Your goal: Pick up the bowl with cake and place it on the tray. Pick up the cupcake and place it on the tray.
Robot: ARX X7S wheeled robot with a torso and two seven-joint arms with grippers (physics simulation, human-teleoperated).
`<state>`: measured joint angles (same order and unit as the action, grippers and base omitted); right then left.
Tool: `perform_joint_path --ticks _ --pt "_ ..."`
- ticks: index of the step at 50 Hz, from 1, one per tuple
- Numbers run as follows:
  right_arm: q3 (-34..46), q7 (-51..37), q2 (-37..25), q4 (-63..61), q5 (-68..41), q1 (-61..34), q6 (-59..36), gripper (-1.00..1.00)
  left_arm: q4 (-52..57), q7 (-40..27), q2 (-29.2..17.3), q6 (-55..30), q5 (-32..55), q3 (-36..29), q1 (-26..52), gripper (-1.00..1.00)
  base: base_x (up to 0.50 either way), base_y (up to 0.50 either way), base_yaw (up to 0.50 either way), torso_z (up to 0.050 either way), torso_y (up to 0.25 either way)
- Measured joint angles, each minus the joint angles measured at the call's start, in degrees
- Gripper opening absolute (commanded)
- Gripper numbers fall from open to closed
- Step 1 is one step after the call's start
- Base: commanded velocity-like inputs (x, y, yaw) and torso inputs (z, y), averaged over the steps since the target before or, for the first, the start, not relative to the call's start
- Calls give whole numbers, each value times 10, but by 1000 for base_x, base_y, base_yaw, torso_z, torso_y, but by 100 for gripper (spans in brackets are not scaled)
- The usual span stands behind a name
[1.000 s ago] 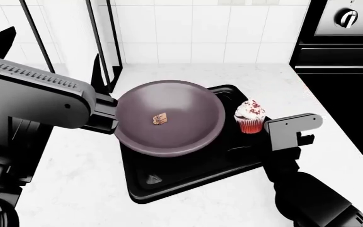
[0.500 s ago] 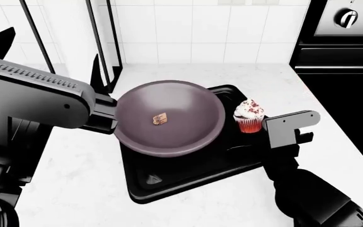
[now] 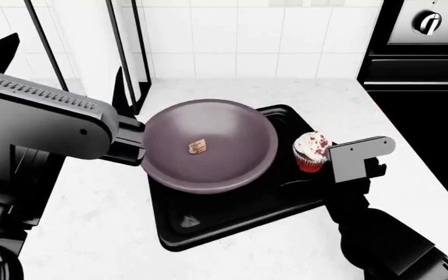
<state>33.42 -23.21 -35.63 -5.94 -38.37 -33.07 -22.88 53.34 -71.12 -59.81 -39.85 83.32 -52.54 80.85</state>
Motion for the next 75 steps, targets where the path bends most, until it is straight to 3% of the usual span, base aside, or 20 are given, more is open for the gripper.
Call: perform_joint_path --ticks 34,58,62,75 --pt "-62 -38 -81 -159 -78 28 -9 100 8 -4 -2 5 7 5 -2 100 0 0 0 0 0" --pt "-142 -117 -179 -329 -123 157 41 100 52 -32 -31 25 48 23 11 100 0 0 0 0 0" --pt "-163 -133 -199 -361 -125 197 63 100 56 -74 15 -53 130 113 -24 100 0 0 0 0 0" --pt "-251 -187 -254 -445 -126 333 148 100 64 -157 149 -318 394 547 -137 100 0 0 0 0 0"
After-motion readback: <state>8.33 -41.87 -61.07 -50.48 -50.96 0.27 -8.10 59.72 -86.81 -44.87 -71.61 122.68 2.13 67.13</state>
